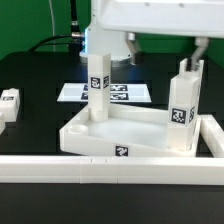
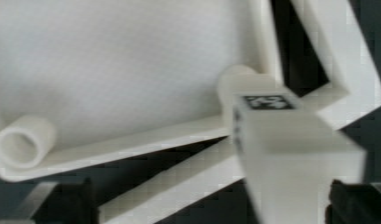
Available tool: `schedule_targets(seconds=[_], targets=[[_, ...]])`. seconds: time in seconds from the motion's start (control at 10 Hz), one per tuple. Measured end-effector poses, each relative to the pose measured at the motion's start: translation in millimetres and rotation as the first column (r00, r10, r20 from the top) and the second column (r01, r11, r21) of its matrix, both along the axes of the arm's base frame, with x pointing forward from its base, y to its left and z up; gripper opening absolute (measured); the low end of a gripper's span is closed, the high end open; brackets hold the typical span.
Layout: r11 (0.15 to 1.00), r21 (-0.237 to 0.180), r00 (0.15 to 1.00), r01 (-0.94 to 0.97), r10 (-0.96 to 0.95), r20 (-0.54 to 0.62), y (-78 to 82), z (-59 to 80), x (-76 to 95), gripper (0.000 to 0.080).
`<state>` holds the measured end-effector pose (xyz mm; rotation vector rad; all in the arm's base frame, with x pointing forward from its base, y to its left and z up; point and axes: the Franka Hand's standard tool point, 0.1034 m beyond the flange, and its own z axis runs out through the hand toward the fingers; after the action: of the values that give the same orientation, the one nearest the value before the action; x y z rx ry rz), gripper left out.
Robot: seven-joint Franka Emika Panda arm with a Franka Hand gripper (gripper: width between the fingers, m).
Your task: Assemble desk
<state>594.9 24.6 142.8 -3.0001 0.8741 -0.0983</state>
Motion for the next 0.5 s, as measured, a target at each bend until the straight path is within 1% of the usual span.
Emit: schedule_targets(seconds=[0.2, 0.5], targets=[[1.000, -0.001, 1.000, 0.007, -0.007, -0.003, 5.2, -3.0, 1.1, 0.0649], [1.000, -0.003, 1.000, -0.010, 0.010, -0.004, 3.4, -3.7, -0.2, 0.0649]])
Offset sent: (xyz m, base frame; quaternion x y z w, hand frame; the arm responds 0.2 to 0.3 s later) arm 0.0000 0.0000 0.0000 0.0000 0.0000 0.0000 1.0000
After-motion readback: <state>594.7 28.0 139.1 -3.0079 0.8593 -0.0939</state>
